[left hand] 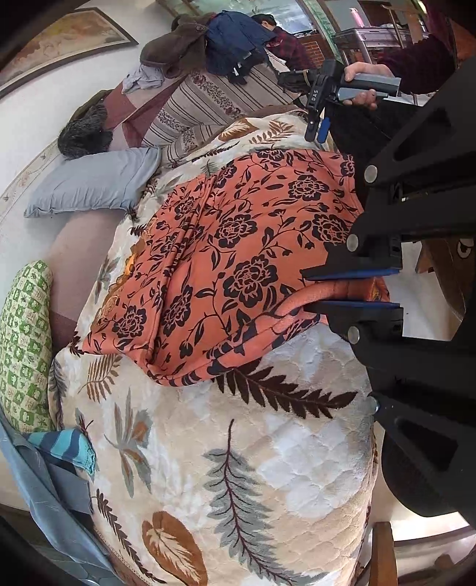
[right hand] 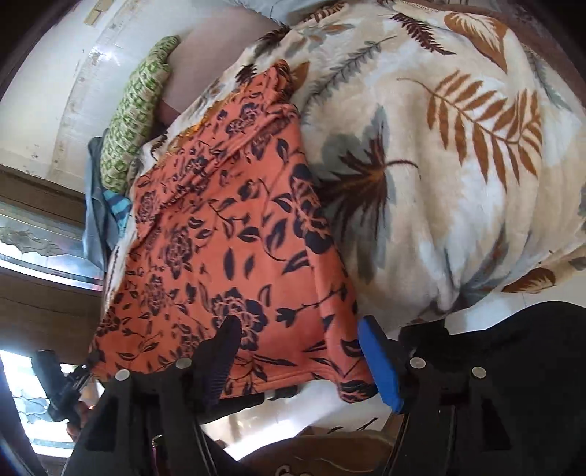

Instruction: Fold small clothes

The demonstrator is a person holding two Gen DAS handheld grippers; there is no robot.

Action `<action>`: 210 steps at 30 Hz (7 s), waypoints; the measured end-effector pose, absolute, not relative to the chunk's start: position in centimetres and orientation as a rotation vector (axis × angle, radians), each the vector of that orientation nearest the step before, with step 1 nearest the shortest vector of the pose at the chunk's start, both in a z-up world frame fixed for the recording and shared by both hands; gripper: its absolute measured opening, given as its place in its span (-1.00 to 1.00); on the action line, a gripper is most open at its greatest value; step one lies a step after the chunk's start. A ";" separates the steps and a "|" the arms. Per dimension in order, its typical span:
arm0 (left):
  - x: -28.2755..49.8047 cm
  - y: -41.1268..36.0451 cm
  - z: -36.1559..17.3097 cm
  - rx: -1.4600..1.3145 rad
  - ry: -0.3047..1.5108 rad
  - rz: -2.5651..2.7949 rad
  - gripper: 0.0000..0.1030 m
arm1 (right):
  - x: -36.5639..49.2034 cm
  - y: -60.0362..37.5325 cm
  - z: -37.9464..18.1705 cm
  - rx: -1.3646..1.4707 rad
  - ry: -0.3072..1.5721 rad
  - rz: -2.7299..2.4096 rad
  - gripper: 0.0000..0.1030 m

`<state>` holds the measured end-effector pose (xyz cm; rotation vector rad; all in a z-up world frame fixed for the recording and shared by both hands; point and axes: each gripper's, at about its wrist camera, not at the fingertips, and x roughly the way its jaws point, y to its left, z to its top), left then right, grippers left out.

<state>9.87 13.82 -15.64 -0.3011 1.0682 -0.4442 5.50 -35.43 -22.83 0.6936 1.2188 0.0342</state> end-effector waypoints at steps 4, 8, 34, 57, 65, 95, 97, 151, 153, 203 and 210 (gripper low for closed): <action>9.6 14.0 -16.1 -0.303 1.069 -0.437 -0.81 | 6.0 -34.5 -26.6 0.668 1.318 -0.011 0.35; 9.6 14.5 -16.2 -0.326 1.068 -0.428 -0.81 | 6.9 -33.0 -29.1 0.605 1.335 0.037 0.30; 31.4 18.3 -6.9 -0.500 0.876 -0.356 -0.83 | 25.9 -40.2 -17.1 1.026 0.838 0.235 -0.88; 15.7 13.5 -22.2 -0.546 1.275 -0.176 0.30 | 31.4 -40.2 -22.9 1.072 0.793 0.188 -0.88; 16.7 11.4 -23.9 -0.531 1.225 -0.216 -0.78 | 30.1 -40.2 -22.3 0.972 0.800 0.185 -0.88; 45.9 14.0 -19.2 -0.795 0.955 -0.260 0.14 | 37.7 -48.4 -23.9 1.260 0.770 0.110 -0.54; 43.2 15.9 -17.5 -0.843 0.786 -0.228 0.23 | 36.6 -49.3 -23.3 1.268 0.714 0.092 -0.04; 39.2 19.0 -20.2 -0.947 0.804 -0.170 0.55 | 54.5 -7.9 -21.1 0.434 0.997 0.295 -0.23; 39.6 18.7 -20.4 -0.933 0.823 -0.178 0.55 | 54.5 -9.5 -20.2 0.457 0.967 0.272 -0.23; 40.2 9.0 -19.9 -0.446 0.948 -0.174 0.55 | 35.4 -28.2 -21.1 0.344 1.026 0.003 -0.27; 41.5 9.6 -23.3 -0.318 1.094 0.000 0.58 | 32.8 -27.7 -23.7 0.234 1.077 -0.007 -0.26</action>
